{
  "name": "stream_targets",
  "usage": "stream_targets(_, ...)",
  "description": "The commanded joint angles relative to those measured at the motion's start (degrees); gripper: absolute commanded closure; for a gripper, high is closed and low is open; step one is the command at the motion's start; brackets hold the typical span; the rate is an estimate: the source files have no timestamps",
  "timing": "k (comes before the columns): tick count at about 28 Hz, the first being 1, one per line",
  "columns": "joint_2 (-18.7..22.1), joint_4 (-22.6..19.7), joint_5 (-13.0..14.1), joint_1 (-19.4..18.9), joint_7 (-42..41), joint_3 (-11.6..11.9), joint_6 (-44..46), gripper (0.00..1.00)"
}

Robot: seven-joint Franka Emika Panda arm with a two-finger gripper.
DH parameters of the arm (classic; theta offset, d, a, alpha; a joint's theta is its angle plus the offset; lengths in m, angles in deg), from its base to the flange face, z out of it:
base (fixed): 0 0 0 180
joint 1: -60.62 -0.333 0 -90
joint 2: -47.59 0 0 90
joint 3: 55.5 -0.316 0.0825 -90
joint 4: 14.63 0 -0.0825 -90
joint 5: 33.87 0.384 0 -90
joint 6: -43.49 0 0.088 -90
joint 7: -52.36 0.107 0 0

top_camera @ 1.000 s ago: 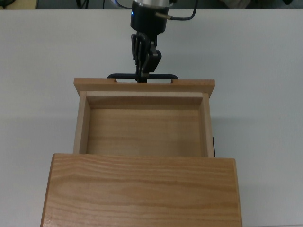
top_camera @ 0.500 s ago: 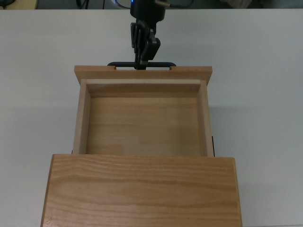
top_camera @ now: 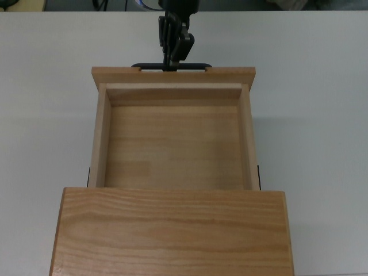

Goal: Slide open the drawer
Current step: 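Pull the handle straight out from the cabinet, sliding the drawer open, then open the gripper and lift it off the handle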

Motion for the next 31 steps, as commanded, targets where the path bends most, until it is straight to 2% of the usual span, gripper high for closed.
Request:
stream_targets(1, 4.1, -5.1, -0.2, -0.8, -0.7, 0.6, 1.0, 1.0)
stream_targets(17, 6.2, -6.8, -0.1, -1.4, -0.7, 0.6, 2.4, 1.0)
stream_targets(18, 6.2, -6.8, -0.1, -1.4, -0.7, 0.6, 2.7, 0.97)
stream_targets(19, 6.2, -6.8, 0.0, -1.4, -0.7, 0.6, 3.0, 0.88)
stream_targets(20, 6.2, -6.8, 0.0, -1.4, -0.8, 0.6, 3.0, 0.7)
stream_targets(23, 6.2, -6.7, 0.0, -1.4, -1.0, 0.6, 3.0, 0.31)
stream_targets(25, 6.2, -6.6, 0.0, -1.4, -2.4, 0.6, 3.0, 0.13)
stream_targets(28, 6.2, -6.4, 0.8, -1.4, -3.1, 0.6, 3.3, 0.0)
stream_targets(31, 6.0, -5.6, 1.2, -1.4, -4.4, 0.6, 3.4, 0.0)
